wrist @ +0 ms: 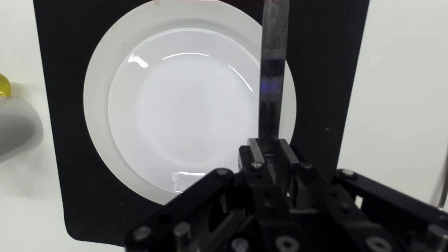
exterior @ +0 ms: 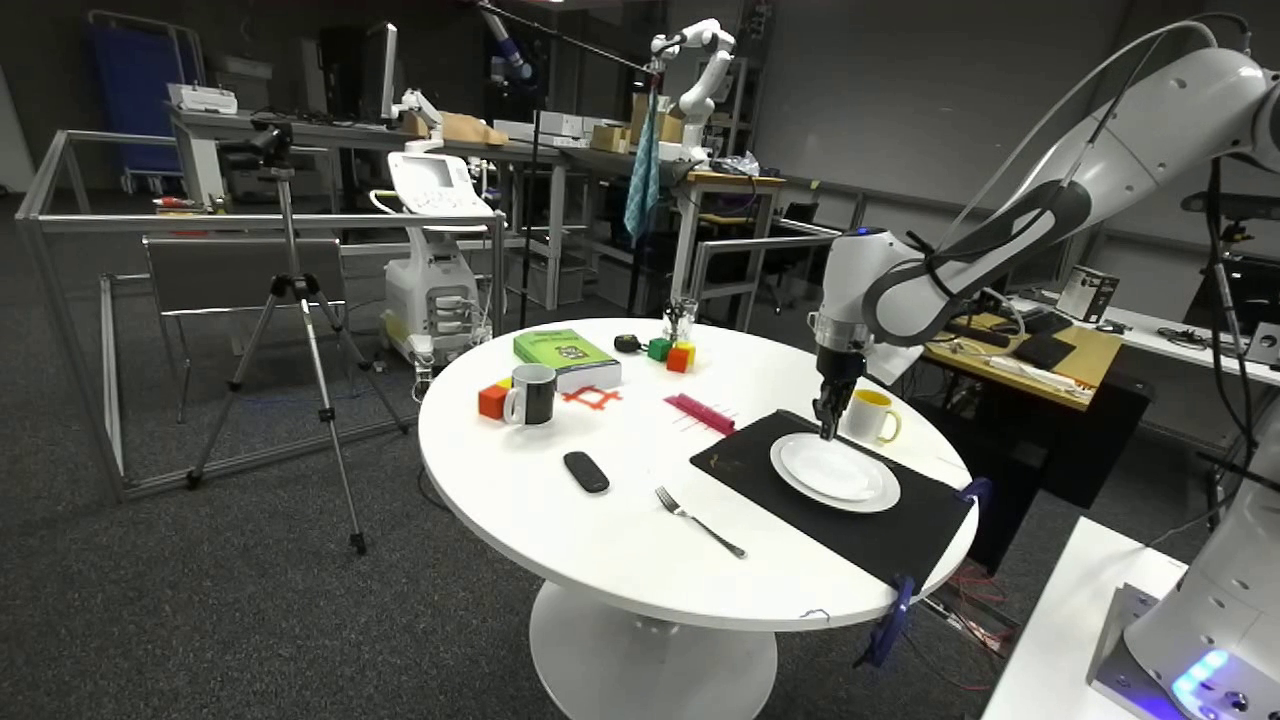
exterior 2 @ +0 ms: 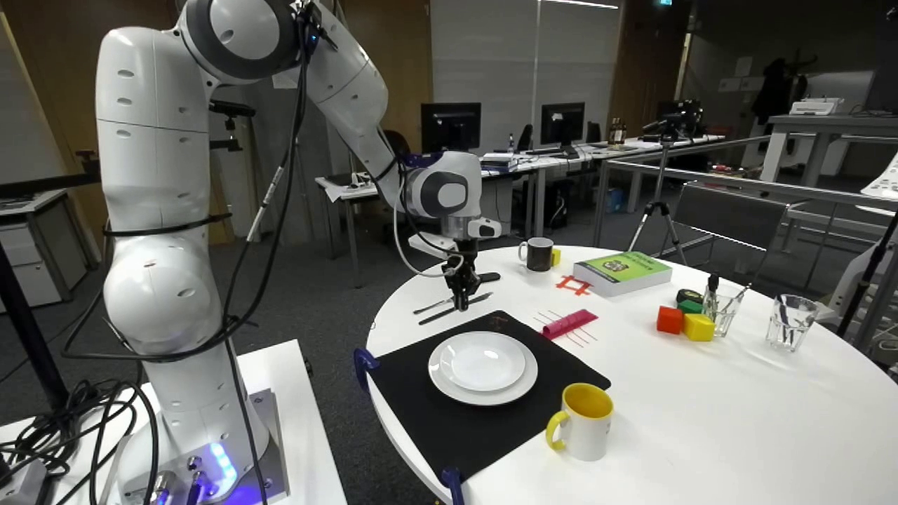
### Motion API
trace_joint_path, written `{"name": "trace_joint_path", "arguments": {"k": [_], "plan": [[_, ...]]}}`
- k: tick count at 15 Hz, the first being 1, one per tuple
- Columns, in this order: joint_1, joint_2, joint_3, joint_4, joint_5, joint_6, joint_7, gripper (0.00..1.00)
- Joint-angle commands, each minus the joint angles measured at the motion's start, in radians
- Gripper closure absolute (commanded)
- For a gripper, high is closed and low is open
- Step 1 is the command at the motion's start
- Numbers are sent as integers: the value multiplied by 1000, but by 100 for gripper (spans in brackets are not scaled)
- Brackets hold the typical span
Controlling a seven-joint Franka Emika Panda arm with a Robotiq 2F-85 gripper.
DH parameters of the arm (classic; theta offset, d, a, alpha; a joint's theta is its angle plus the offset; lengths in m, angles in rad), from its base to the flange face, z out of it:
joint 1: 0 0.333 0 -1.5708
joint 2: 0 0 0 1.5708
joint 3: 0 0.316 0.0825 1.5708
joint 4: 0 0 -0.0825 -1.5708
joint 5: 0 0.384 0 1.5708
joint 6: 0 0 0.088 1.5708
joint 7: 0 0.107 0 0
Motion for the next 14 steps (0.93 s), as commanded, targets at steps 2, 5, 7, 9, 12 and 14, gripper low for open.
{"name": "trace_joint_path", "arguments": {"k": [2, 5, 7, 9, 12, 14], "plan": [[26, -43, 31, 22, 27, -62, 65, 96], [43, -44, 47, 34, 24, -59, 95, 96], [55, -39, 56, 43, 19, -57, 111, 96], [67, -34, 67, 51, 14, -58, 122, 96], [91, -25, 78, 64, -3, -61, 146, 96], [108, -20, 82, 76, -19, -66, 170, 96]]}}
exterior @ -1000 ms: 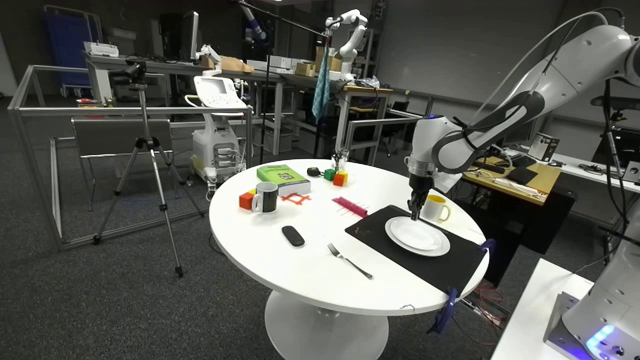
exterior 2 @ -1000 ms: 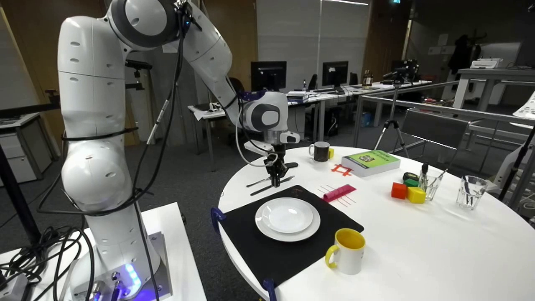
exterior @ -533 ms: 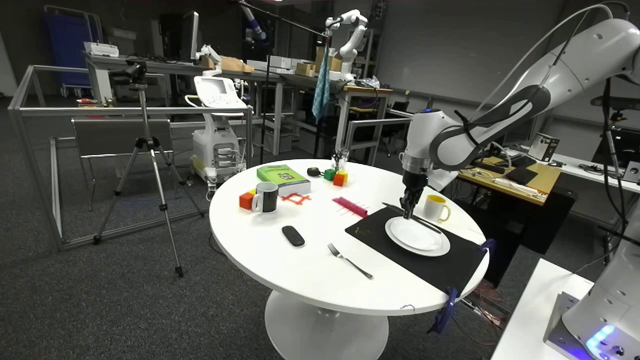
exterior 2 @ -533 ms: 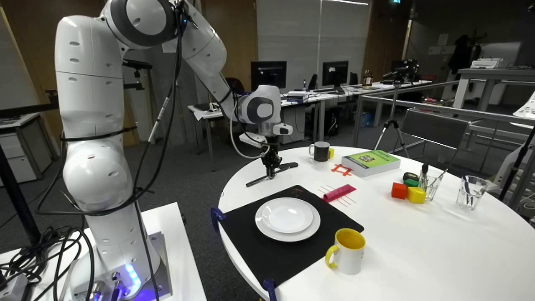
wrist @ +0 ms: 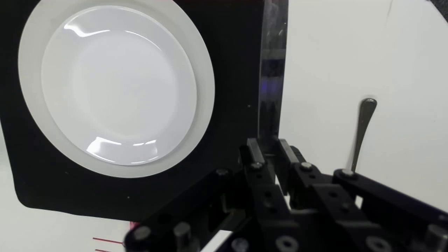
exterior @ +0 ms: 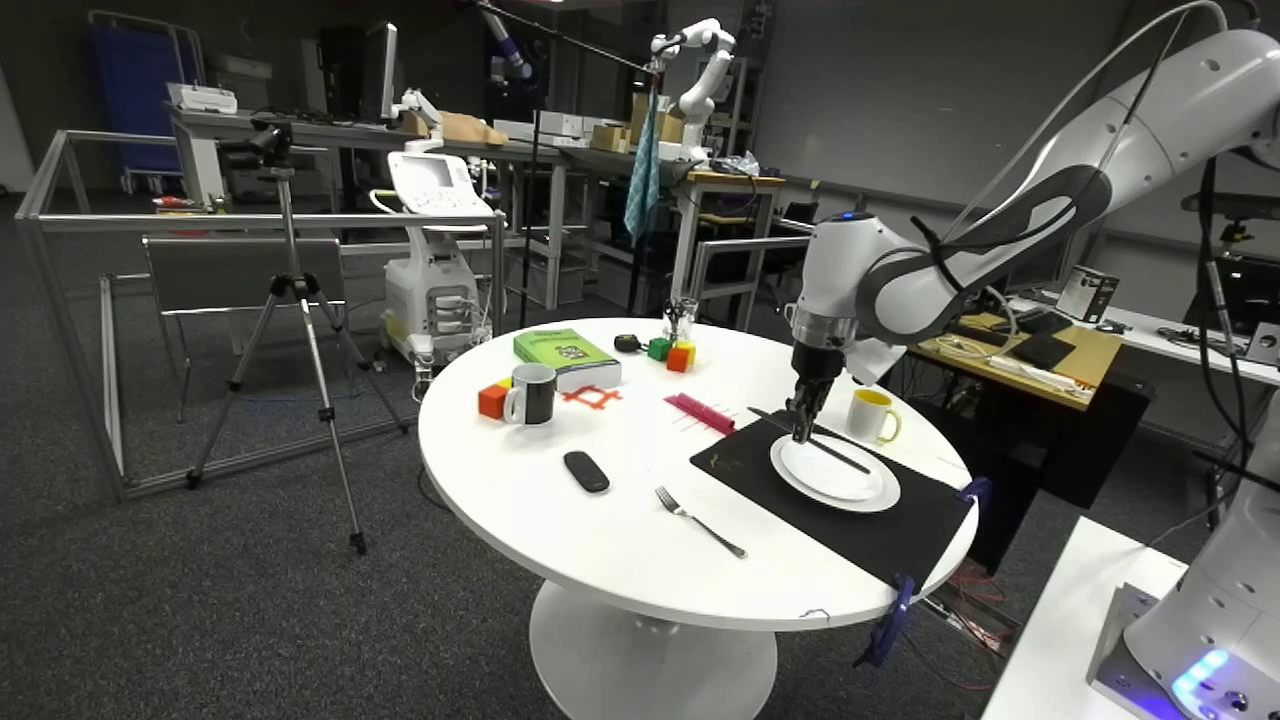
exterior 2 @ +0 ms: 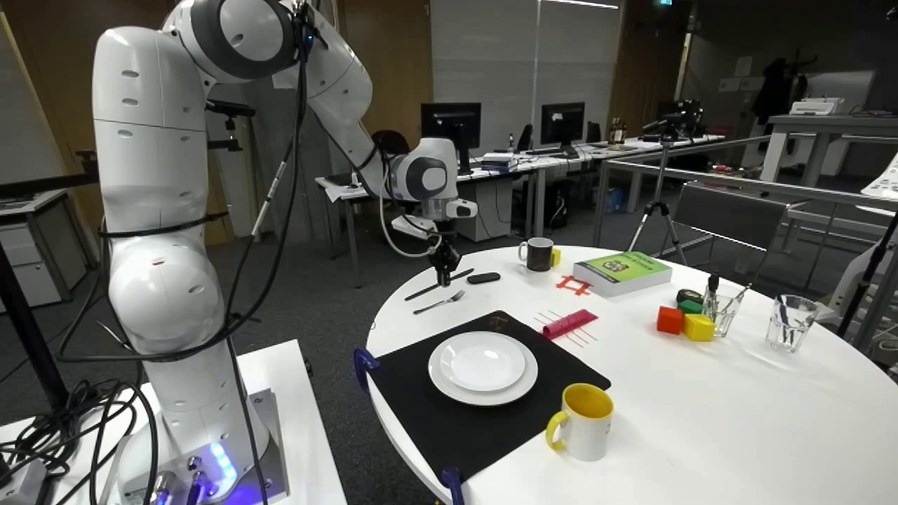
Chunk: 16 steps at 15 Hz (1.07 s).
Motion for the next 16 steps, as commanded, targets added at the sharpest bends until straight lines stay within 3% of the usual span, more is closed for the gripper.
{"name": "trace_joint_path", "arguments": {"k": [1, 5, 6, 16], "plan": [[32, -2, 7, 40, -34, -53, 61, 96], [51, 2, 10, 60, -44, -59, 90, 96], [41, 4, 12, 29, -20, -13, 56, 85], [44, 5, 13, 36, -21, -16, 59, 85]]}}
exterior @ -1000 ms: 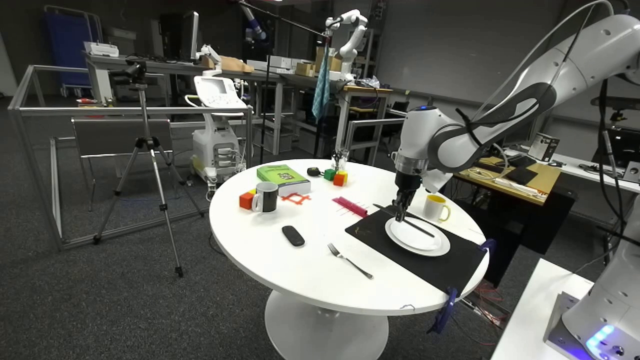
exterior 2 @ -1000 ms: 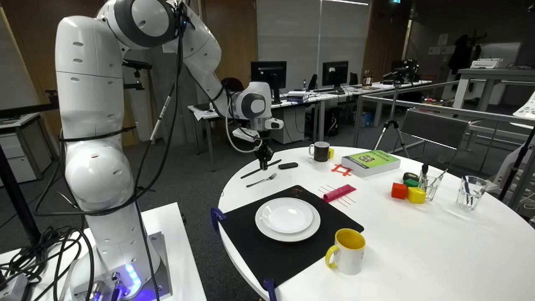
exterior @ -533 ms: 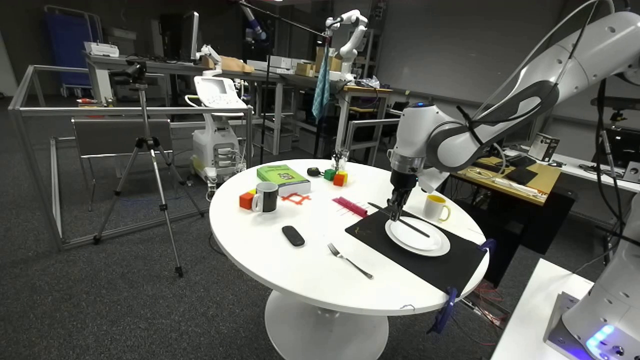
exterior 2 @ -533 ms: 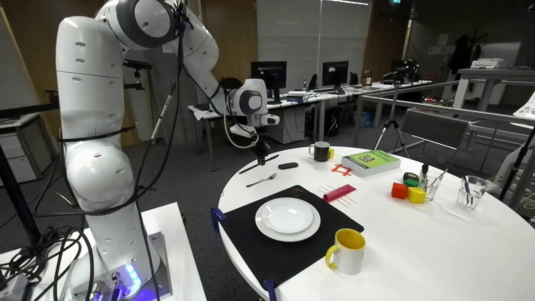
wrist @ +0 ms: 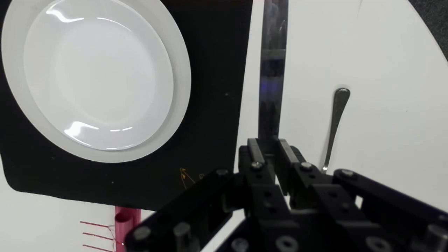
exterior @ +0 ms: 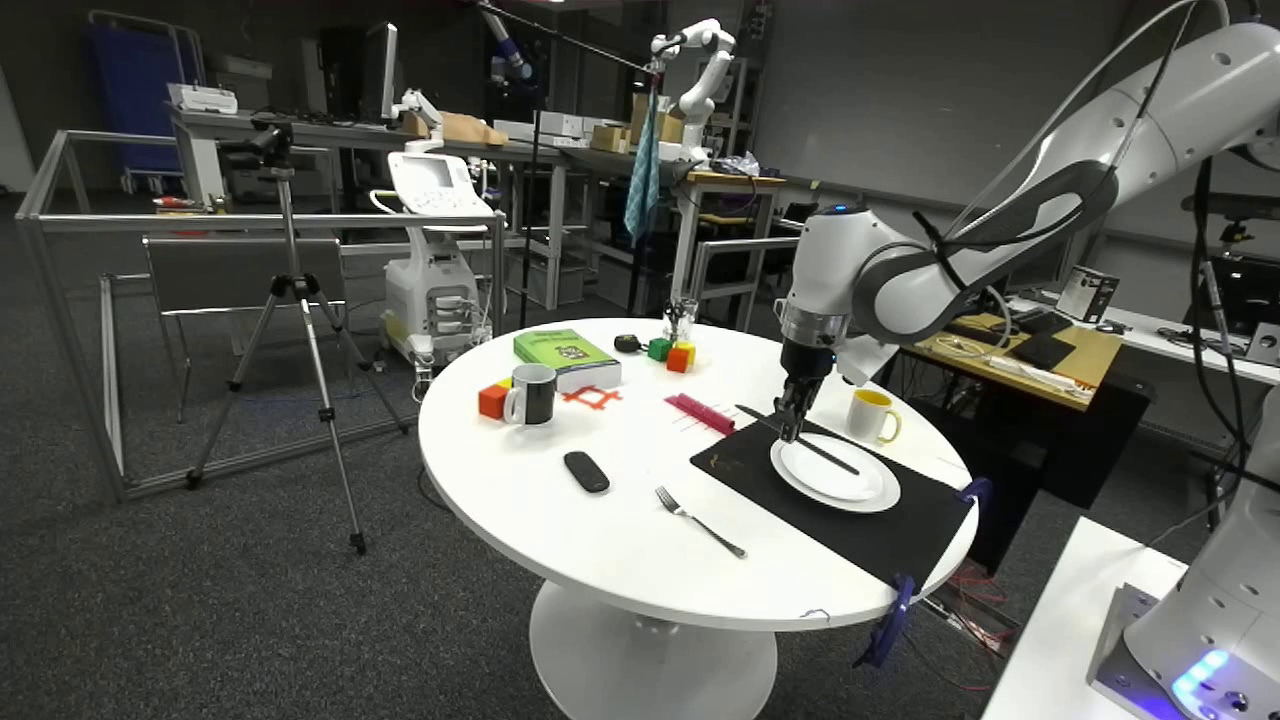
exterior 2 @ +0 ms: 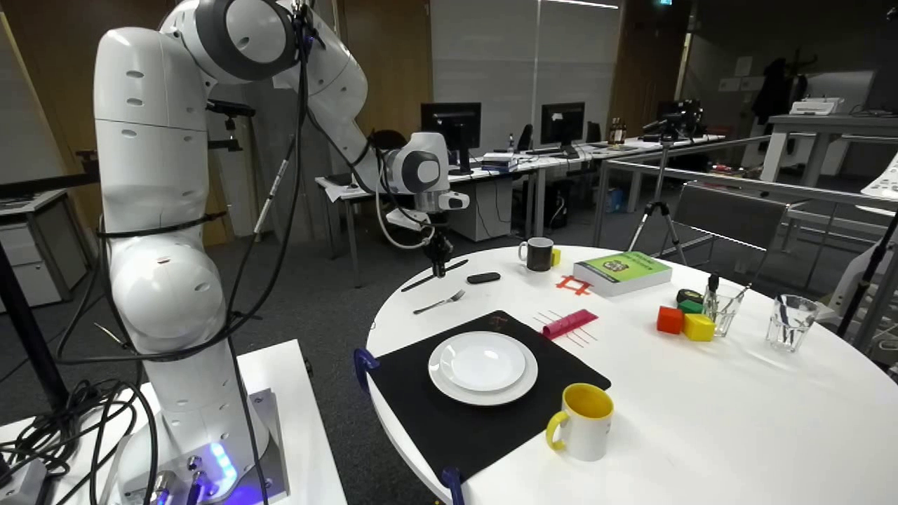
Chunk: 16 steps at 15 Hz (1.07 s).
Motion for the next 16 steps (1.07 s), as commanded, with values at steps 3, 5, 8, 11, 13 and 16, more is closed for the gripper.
{"name": "trace_joint_path", "arguments": {"k": [3, 5, 8, 11, 13, 16], "plan": [[-1, 23, 5, 27, -4, -17, -2, 96], [1, 43, 7, 45, -2, -22, -7, 96], [7, 78, 7, 83, 2, -29, -4, 96], [19, 118, 4, 130, -3, -40, 4, 96], [26, 145, 5, 163, -2, -46, -1, 96], [50, 191, 9, 218, -2, -74, -3, 96]]}}
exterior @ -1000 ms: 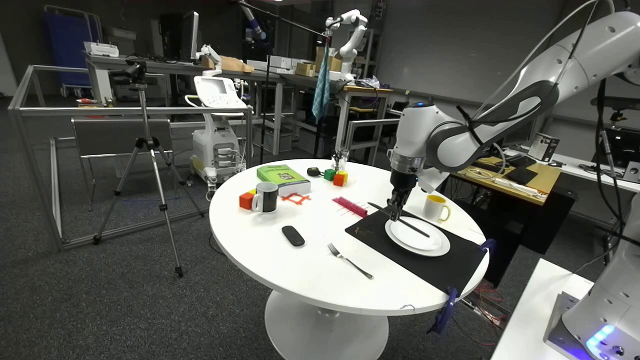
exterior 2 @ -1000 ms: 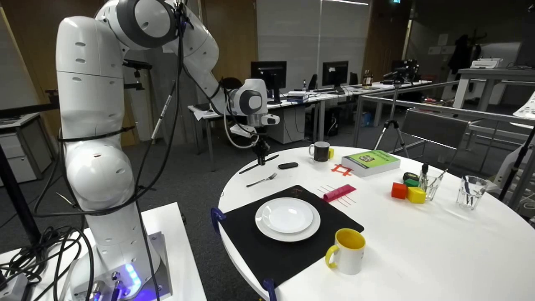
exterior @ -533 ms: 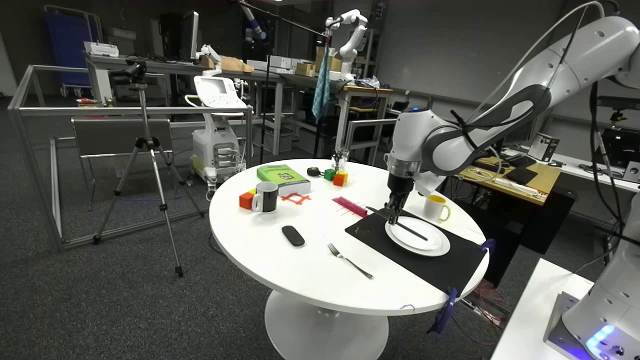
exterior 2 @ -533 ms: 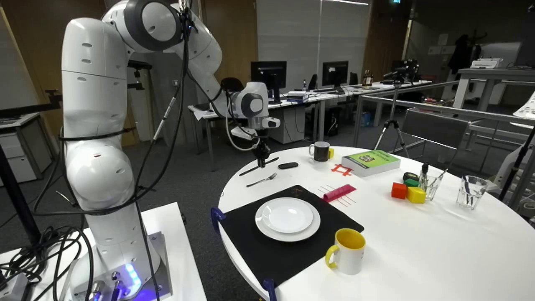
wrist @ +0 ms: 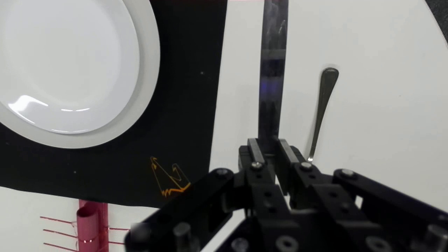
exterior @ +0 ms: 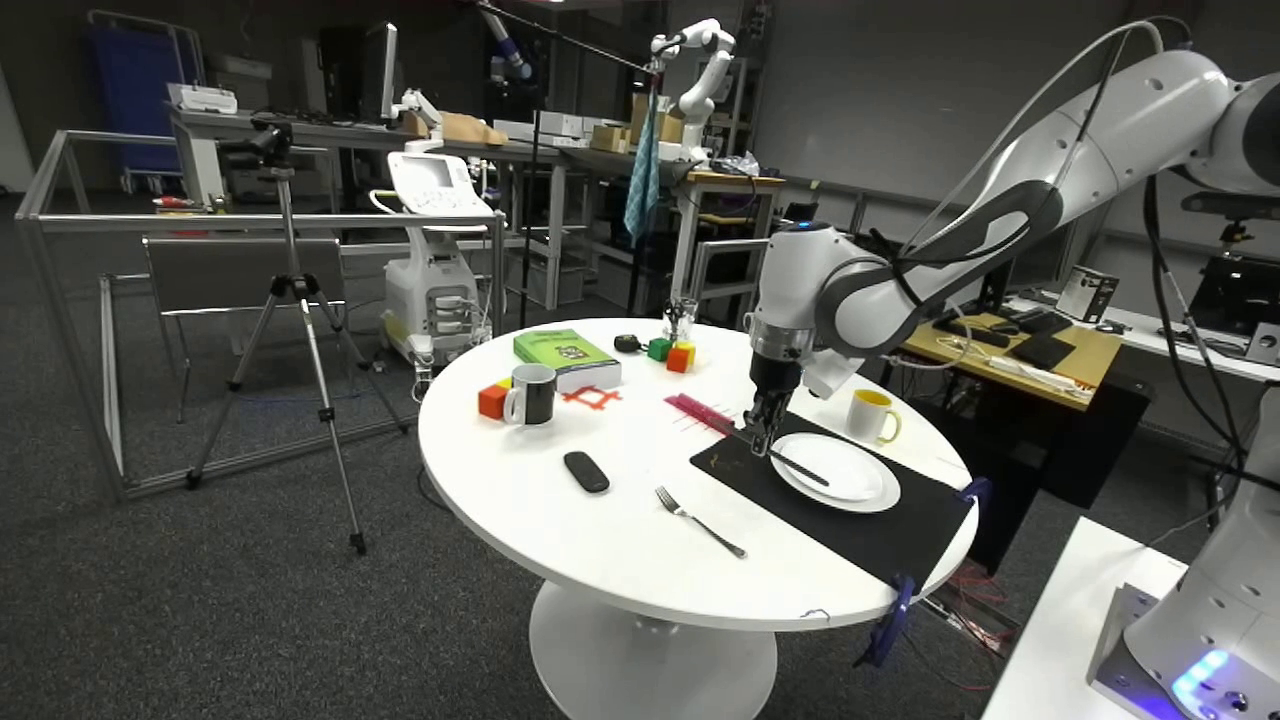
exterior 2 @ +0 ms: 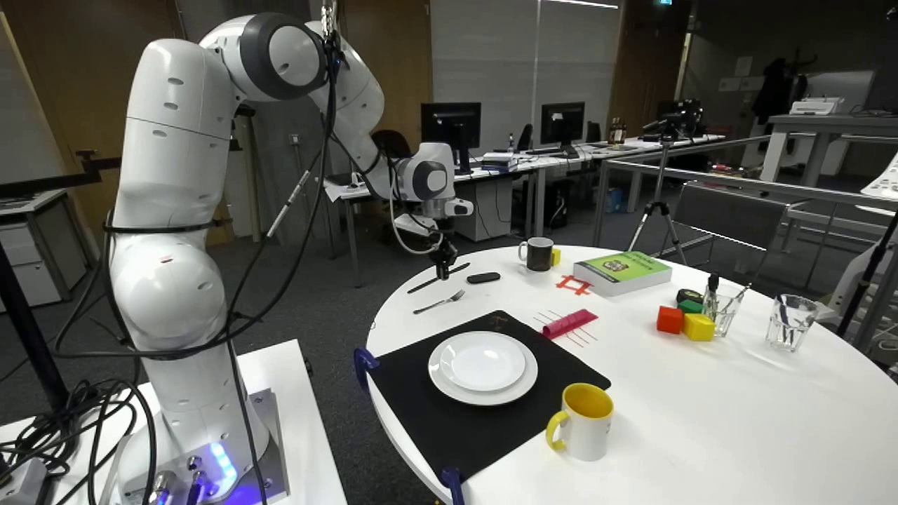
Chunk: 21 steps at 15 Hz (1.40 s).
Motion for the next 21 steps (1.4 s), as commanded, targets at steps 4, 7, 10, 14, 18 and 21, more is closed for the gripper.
{"name": "trace_joint_path", "arguments": {"k": [4, 7, 10, 14, 18, 21], "plan": [[60, 97, 7, 151, -5, -123, 5, 96], [79, 124, 8, 186, 4, -141, 12, 96], [89, 146, 9, 213, 15, -153, 16, 96], [64, 169, 34, 229, 104, -117, -13, 96], [66, 205, 33, 251, 189, -98, 4, 96], [83, 260, 20, 293, 200, -109, 27, 96]]}}
